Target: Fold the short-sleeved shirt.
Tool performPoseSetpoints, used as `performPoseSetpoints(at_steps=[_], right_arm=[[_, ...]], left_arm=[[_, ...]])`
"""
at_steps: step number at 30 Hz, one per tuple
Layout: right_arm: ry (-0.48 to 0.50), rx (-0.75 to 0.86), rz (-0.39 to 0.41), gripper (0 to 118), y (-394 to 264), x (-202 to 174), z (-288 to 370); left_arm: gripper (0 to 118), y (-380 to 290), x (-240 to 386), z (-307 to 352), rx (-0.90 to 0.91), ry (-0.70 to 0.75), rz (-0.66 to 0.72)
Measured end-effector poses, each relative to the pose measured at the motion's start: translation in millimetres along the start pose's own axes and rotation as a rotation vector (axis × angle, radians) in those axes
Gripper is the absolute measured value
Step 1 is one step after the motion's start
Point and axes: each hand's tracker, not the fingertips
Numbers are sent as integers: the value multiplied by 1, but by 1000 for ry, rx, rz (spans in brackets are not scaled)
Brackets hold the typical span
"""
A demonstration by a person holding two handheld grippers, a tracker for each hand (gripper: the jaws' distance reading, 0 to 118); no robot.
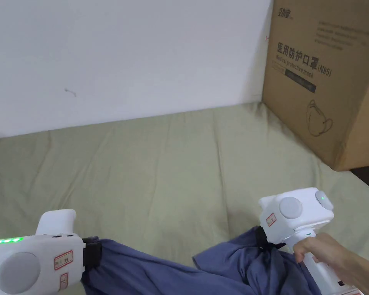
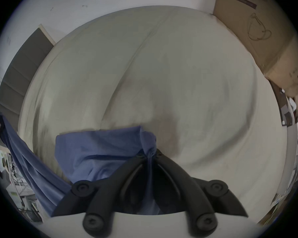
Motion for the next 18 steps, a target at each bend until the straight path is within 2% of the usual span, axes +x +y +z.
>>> performPoseSetpoints(at_steps=[4, 6, 8, 14, 18], right_arm=[[14, 79, -62, 3, -1, 4, 38], [-11, 130, -81, 3, 5, 10, 66], [-17, 195, -77, 3, 9, 16, 102], [-21, 396, -181, 3, 14, 31, 232], [-33, 512, -218, 3, 20, 37, 308]], left_arm=[[8, 8, -5, 14, 0, 23, 3], [8, 14, -9, 26, 20, 41, 2], [8, 23, -11, 40, 46, 62, 9], [8, 63, -15, 94, 150, 202, -54], [8, 91, -17, 130, 255, 221, -13]])
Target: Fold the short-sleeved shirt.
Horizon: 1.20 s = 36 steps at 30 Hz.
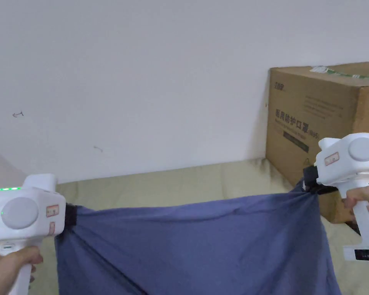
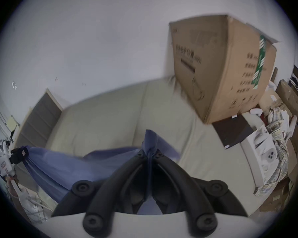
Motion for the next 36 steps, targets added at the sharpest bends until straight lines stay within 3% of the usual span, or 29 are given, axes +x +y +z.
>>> performPoseSetpoints(at_steps=[4, 7, 15, 18, 25, 36], right_arm=[[75, 93, -88, 3, 43, -3, 49], [70, 143, -91, 3, 75, -16, 69], [74, 252, -200, 3, 171, -63, 80], [86, 297, -193, 3, 202, -86, 79], [56, 409, -149, 3, 255, -129, 84], [77, 513, -116, 3, 267, -151, 100]], left_arm=[[8, 72, -8, 44, 97, 38, -13], [8, 109, -6, 62, 174, 71, 9], [8, 193, -22, 46, 249, 128, 80], [8, 220, -36, 32, 289, 151, 158], [8, 274, -47, 24, 388, 193, 131], [8, 304, -56, 49, 539, 221, 105]])
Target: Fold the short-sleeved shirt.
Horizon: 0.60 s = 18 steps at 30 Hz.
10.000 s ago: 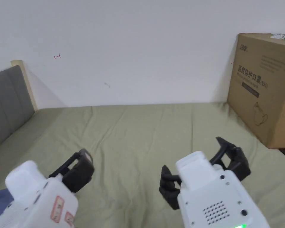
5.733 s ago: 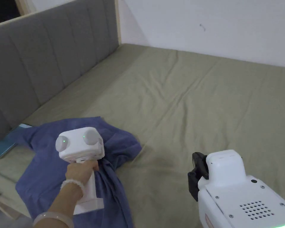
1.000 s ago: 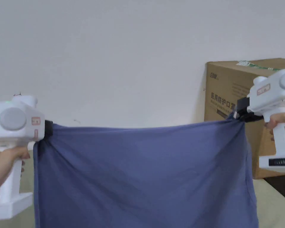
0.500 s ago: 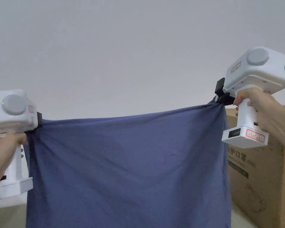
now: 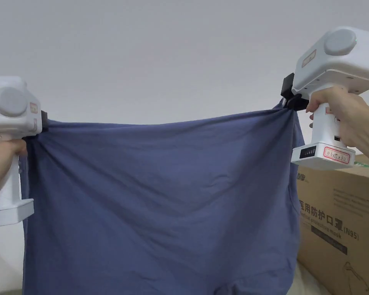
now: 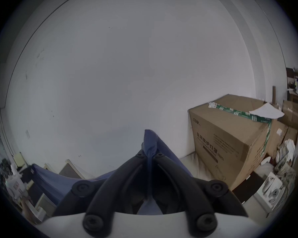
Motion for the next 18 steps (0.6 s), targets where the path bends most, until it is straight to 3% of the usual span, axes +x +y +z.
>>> performPoseSetpoints(at_steps=[2, 8, 14, 18], right_arm=[[-25, -8, 73, 3, -10, -3, -7], [-48, -135, 50, 3, -72, 21, -64], [-121, -390, 42, 3, -206, 69, -143], [-195, -572, 8, 3, -318, 113, -178]], left_arm=[[8, -11, 3, -7, 1, 9, -11], [8, -97, 6, -55, -151, 12, -31], [8, -256, 17, -100, -416, 13, -65], [8, -370, 15, -105, -600, 11, -15]])
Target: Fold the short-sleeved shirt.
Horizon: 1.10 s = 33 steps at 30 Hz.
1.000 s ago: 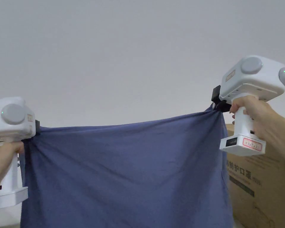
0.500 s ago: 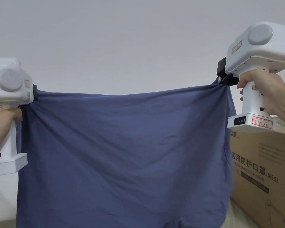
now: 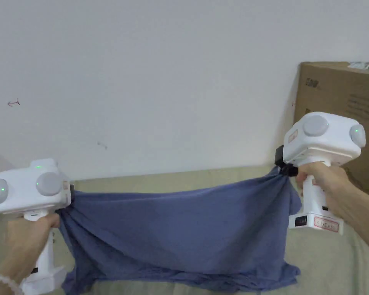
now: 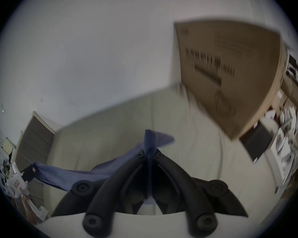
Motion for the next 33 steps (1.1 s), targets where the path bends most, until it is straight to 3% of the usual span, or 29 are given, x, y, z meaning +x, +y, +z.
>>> performPoseSetpoints(at_steps=[4, 8, 11, 14, 19, 29, 33], right_arm=[[-68, -178, -34, 3, -77, 30, -71], [-103, -277, -47, 3, -136, 52, -96], [-70, -276, -79, 3, -150, 64, -87], [-45, -242, -52, 3, -151, 70, -64], [-51, -167, 84, 3, -185, 62, 18], [-58, -161, 65, 3, -329, 100, 171], [-59, -193, 105, 3, -393, 116, 204]], left_arm=[[8, -81, 1, -47, -176, 14, -69], [8, -128, -15, -74, -240, 14, -28], [8, -140, -27, -60, -250, 3, -33], [8, -141, -37, -34, -218, -22, -46], [8, -164, -50, 48, -168, -56, -107], [8, -283, -105, 213, -195, -73, -129], [8, -337, -122, 252, -251, -68, -143]])
